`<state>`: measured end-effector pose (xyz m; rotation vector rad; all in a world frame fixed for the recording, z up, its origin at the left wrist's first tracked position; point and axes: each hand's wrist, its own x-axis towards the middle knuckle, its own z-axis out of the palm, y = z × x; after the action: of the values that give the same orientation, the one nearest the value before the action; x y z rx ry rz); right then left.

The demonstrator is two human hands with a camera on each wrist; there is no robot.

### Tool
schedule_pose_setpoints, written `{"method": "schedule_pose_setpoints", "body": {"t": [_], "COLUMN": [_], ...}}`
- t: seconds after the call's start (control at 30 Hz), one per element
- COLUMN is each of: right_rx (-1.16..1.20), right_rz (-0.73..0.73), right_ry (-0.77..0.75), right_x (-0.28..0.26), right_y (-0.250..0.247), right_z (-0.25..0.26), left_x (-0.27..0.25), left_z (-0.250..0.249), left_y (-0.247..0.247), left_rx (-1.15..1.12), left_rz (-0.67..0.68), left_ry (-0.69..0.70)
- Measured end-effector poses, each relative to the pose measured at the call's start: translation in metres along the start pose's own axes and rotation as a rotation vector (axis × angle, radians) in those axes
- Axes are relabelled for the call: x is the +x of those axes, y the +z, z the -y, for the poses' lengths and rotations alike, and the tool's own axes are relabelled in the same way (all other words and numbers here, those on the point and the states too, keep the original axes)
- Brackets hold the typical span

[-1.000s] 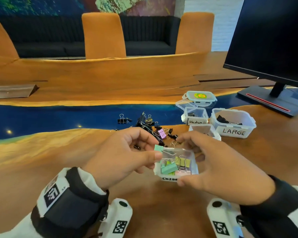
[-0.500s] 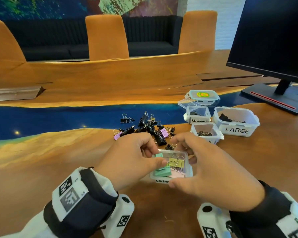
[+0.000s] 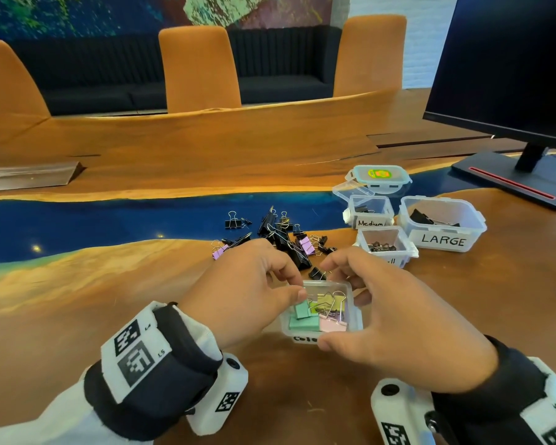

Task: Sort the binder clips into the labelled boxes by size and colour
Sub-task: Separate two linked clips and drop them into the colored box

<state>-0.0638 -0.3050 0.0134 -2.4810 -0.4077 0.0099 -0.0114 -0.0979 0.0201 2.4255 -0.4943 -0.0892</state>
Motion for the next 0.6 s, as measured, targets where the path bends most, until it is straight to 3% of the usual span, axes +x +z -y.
{"method": "schedule_pose_setpoints", "body": {"t": [0.37, 0.6], "right_rx": [0.031, 0.024], "right_rz": [0.003, 0.005], "right_ry": [-0.015, 0.002], "right_x": [0.004, 0.002], "right_y": [0.001, -0.002], "right_z": [-0.004, -0.013], "left_x": [0.003, 0.007], "left_z": [0.004, 0.008], "left_y": [-0.006, -0.009], "left_rx": [-0.062, -0.159], "left_rz": [0.015, -0.093], "left_ry": [0.012, -0.015]}}
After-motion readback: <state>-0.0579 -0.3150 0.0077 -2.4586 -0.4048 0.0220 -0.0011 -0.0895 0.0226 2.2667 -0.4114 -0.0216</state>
